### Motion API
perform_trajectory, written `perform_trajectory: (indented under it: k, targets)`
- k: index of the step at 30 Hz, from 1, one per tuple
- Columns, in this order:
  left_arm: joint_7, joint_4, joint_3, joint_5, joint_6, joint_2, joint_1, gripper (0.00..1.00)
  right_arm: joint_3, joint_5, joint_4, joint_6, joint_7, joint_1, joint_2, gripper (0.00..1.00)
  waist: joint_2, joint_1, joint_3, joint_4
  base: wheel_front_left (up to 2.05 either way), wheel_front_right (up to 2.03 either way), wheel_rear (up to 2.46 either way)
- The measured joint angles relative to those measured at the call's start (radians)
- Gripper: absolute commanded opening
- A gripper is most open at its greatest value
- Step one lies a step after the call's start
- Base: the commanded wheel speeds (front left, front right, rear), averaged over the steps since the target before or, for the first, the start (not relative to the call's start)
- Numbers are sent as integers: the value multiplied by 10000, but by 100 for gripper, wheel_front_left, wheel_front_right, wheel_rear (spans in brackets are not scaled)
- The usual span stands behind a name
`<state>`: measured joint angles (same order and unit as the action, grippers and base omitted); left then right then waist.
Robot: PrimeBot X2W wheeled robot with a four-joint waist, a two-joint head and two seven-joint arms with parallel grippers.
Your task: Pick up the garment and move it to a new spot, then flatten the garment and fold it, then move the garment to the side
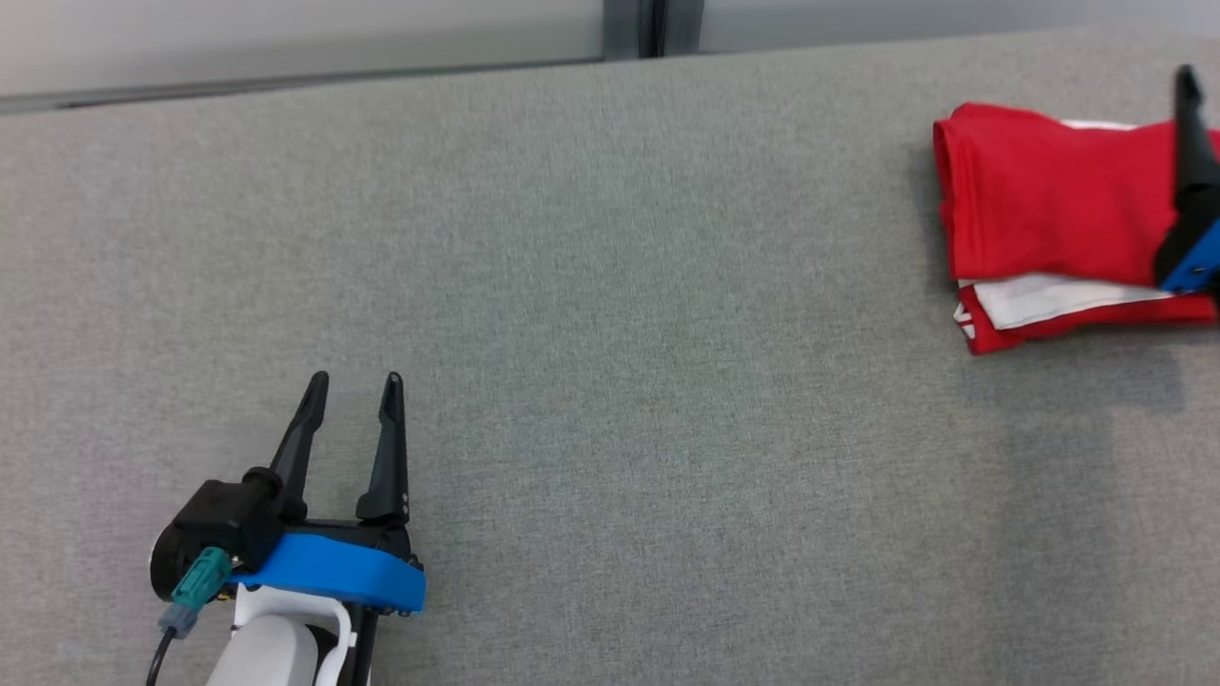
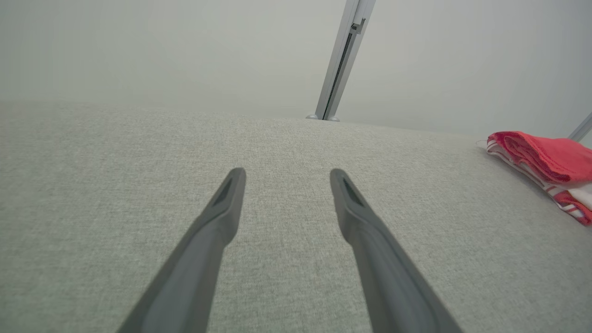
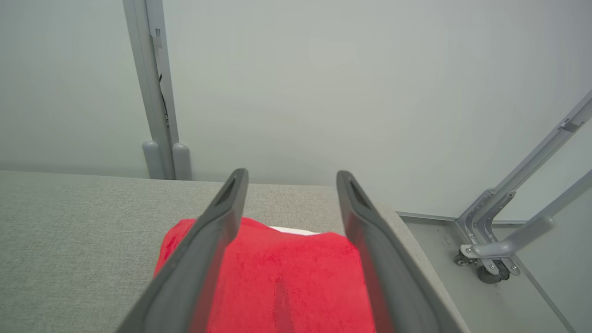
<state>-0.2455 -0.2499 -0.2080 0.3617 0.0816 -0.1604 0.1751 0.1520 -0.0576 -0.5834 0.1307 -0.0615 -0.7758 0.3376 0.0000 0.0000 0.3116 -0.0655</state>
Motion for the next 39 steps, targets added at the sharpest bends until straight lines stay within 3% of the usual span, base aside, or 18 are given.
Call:
perform_trajectory:
  k: [8, 16, 25, 39]
  targets:
    - [-117, -123, 539, 418, -293, 163, -291, 100, -828, -479, 644, 2, 1277, 1550, -1267, 100, 0, -2, -1101, 154, 0, 0, 0]
    - [-146, -533, 780, 412, -644, 336, -1030, 100, -905, 385, 1386, 2, 2445, 4065, -2811, 100, 0, -2, -2061, 480, 0, 0, 0]
    - [-150, -878, 487, 61, -809, 368, -1822, 100, -1728, -763, 1979, 0, 3018, 6237, -2874, 100, 0, -2, -2746, 799, 0, 0, 0]
    - [-161, -731, 368, 90, -826, 518, -2320, 100, -2245, -1154, 2056, 0, 3104, 6817, -2872, 100, 0, 0, -3111, 911, 0, 0, 0]
